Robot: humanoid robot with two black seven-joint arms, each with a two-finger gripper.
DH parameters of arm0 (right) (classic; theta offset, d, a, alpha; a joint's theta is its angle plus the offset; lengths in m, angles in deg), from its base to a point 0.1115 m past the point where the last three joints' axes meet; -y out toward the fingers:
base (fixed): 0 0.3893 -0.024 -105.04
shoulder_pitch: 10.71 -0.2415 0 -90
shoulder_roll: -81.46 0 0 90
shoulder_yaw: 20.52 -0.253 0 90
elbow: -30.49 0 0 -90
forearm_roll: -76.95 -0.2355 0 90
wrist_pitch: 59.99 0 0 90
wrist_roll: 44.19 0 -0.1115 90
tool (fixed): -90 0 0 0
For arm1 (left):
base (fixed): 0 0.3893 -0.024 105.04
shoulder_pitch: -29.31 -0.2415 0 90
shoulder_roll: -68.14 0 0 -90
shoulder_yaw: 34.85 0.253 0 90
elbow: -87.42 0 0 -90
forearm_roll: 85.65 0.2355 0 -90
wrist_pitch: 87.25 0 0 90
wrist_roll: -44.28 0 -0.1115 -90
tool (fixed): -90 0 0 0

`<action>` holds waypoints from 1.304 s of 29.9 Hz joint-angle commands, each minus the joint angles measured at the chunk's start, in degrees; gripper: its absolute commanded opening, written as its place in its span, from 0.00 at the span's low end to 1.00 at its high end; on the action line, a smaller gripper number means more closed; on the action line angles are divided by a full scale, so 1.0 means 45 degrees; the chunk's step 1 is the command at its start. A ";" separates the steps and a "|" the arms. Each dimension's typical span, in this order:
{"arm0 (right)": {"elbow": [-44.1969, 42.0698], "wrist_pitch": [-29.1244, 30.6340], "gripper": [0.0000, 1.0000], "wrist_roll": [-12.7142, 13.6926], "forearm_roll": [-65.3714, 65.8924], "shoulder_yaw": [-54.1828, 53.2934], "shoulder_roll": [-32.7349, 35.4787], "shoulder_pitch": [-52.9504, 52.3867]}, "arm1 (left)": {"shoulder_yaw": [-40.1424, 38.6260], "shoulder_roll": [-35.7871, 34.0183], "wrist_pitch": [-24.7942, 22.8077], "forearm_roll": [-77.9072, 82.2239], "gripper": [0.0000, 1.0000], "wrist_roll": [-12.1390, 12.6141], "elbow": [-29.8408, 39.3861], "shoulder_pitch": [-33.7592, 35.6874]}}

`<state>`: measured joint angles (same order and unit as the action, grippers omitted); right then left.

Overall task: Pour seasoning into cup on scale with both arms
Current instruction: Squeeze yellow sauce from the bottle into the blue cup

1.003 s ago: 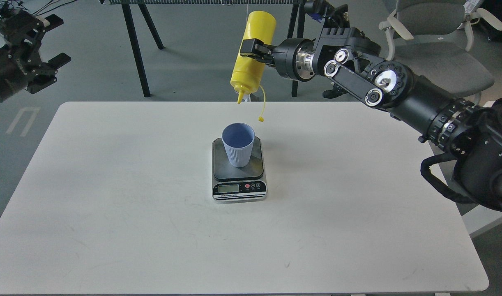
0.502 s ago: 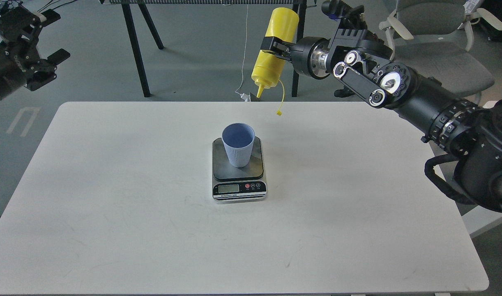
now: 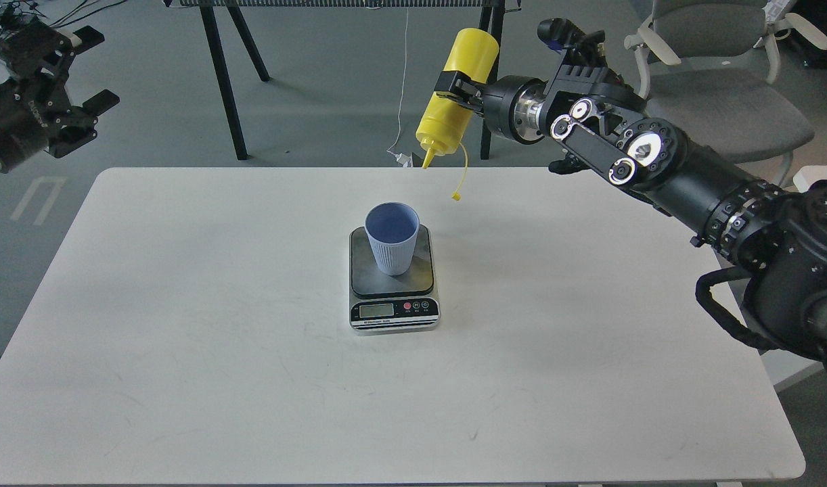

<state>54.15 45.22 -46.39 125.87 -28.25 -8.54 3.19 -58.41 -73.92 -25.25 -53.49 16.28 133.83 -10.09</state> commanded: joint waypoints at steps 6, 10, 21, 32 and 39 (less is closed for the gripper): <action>0.0659 0.0057 0.16 0.0137 -0.0791 -0.0020 0.0000 0.0095 | 0.0001 0.0046 0.0000 0.0001 1.00 0.0000 0.0000 -0.0152; 0.0699 0.0057 0.16 0.0137 -0.0791 0.0000 0.0000 0.0134 | 0.0001 0.0046 0.0000 0.0001 1.00 0.0000 0.0000 -0.0152; 0.0757 0.0057 0.16 0.0137 -0.0811 0.0039 0.0000 0.0447 | -0.0018 0.0124 0.0000 0.0001 1.00 0.0000 0.0000 -0.0152; 0.0913 0.0018 0.16 0.0137 -0.0811 0.0039 0.0000 0.0779 | -0.0019 0.0241 0.0000 0.0001 1.00 0.0000 0.0000 -0.0152; 0.0933 -0.0002 0.16 0.0118 -0.0811 0.0039 0.0000 0.0916 | -0.0175 0.0261 0.0000 0.0001 1.00 0.0000 0.0000 -0.0308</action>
<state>58.34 45.28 -45.81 122.21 -28.07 -8.54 7.15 -59.15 -72.76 -25.25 -53.49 16.28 133.82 -11.29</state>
